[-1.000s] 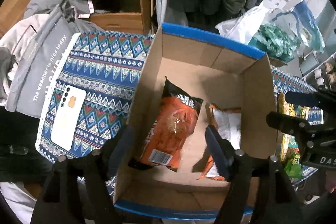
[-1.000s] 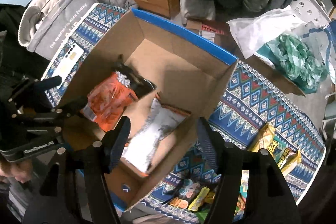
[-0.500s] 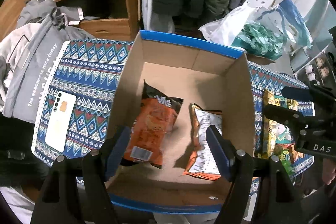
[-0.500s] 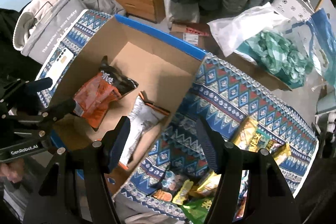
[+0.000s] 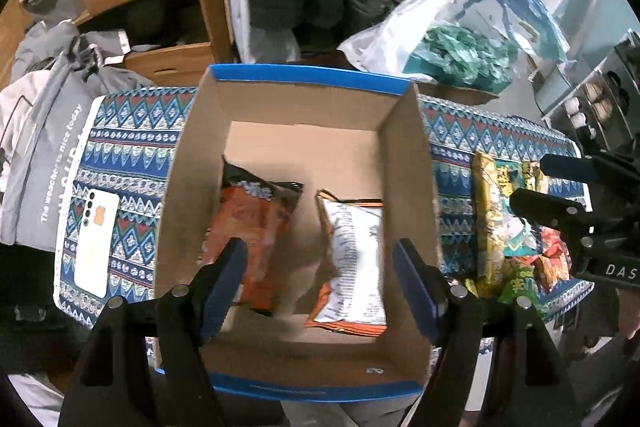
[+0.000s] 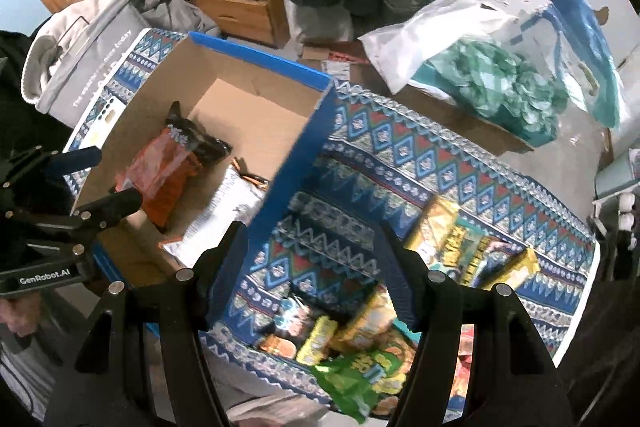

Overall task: Organize snacks
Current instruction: 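Grasp the long yellow bar with the left tool while the right tool grasps the orange stick-snack bag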

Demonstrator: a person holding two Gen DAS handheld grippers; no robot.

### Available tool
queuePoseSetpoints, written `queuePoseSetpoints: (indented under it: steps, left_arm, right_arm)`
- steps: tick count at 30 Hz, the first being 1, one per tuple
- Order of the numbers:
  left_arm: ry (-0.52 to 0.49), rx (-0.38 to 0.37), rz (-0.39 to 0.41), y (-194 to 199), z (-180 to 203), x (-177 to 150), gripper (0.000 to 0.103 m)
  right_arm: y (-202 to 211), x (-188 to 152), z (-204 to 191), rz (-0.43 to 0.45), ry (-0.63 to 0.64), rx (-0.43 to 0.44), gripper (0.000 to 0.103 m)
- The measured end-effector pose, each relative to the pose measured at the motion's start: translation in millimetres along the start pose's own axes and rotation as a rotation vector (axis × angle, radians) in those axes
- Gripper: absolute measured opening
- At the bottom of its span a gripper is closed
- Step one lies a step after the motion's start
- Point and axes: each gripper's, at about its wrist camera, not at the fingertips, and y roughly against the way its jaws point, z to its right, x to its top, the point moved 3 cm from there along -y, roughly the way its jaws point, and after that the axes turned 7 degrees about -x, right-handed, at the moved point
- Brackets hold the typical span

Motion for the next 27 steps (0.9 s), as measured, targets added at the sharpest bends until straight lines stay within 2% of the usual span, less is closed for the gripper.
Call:
queuePoseSetpoints:
  steps: [10, 27]
  left_arm:
    - [-0.075, -0.034, -0.031, -5.8, 43.3, -2.7, 0.076]
    - [-0.161, -0.092, -0.099, -23.6, 115.9, -7.9, 0.076]
  right_arm:
    - [13.7, -26.4, 42.3, 0.020, -0.046, -0.024, 0.066]
    - [12.1, -91.6, 146.1, -0.015, -0.244, -0.082, 0.066]
